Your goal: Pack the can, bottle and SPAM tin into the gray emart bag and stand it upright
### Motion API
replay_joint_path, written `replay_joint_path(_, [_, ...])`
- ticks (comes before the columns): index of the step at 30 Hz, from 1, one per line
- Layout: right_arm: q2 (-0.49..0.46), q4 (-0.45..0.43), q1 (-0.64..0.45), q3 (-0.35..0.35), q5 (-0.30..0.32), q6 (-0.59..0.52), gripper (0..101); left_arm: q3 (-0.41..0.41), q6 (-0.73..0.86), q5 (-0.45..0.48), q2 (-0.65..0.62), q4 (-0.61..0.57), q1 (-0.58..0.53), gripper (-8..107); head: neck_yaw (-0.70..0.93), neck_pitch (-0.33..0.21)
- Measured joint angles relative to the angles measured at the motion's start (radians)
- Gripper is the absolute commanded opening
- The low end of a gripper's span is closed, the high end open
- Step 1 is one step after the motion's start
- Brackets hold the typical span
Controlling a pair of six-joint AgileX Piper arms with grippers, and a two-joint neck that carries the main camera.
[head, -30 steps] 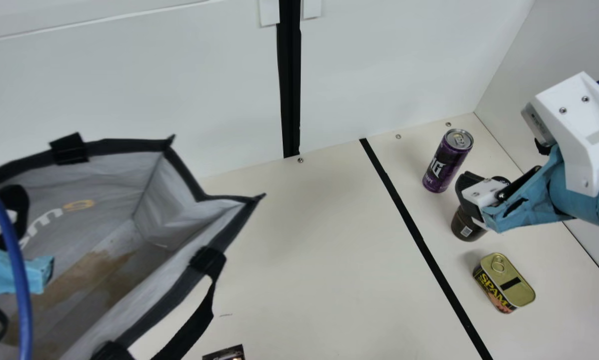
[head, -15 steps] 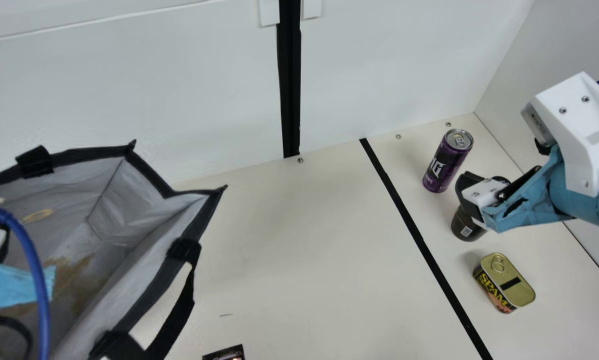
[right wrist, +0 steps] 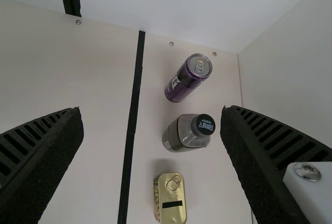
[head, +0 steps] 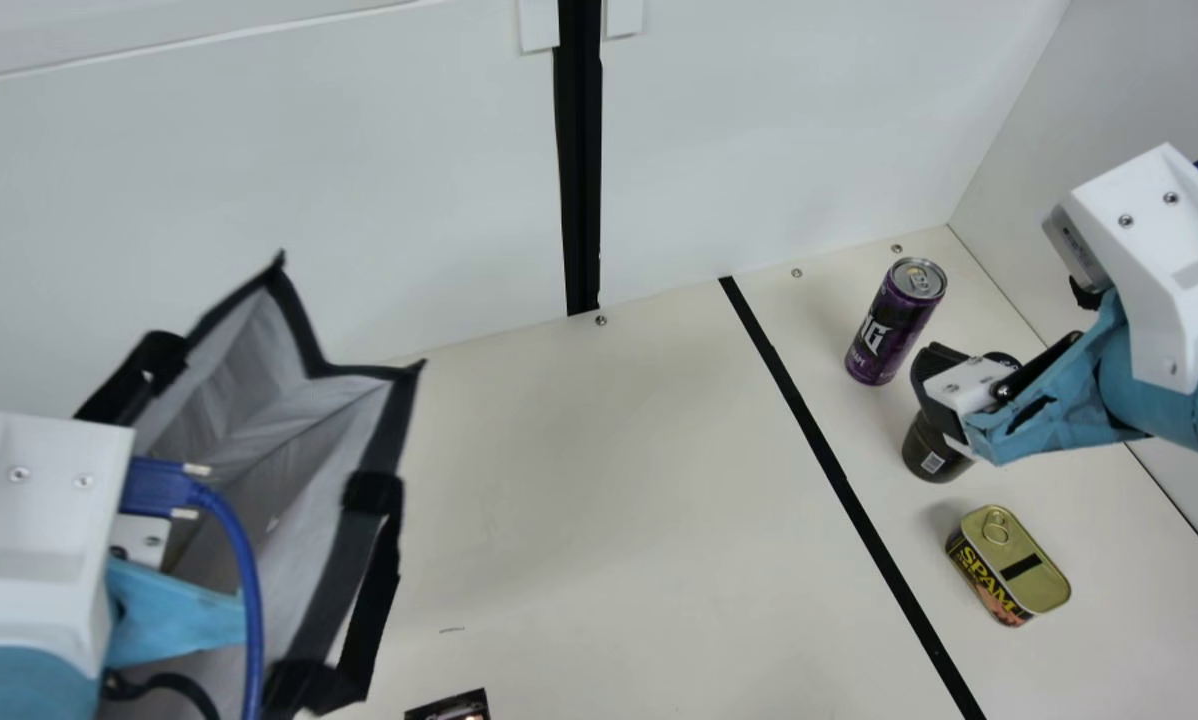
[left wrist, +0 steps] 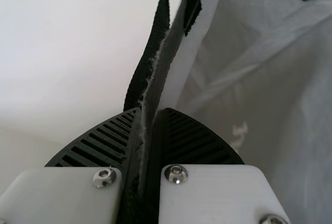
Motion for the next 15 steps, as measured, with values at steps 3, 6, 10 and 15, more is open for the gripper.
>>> replay_joint_path(3, [0.0,0.0,0.0,0.0,0.0,0.0,95,0.01,-0.015,-0.004,0.01,-0.029,-0.012,-8,-0.002,0.0])
replay_joint_path(6, [0.0,0.0,0.0,0.0,0.0,0.0,95,0.018,-0.023,-0.009,0.021,-0.057,-0.021,-8,-0.002,0.0])
replay_joint_path(10, [0.0,0.0,0.0,0.0,0.0,0.0,95,0.027,-0.03,-0.023,0.031,-0.096,-0.023,-8,0.0,0.0])
replay_joint_path(15, [0.0,0.0,0.0,0.0,0.0,0.0,95,0.036,-0.03,-0.044,0.046,-0.161,-0.013,-8,-0.002,0.0])
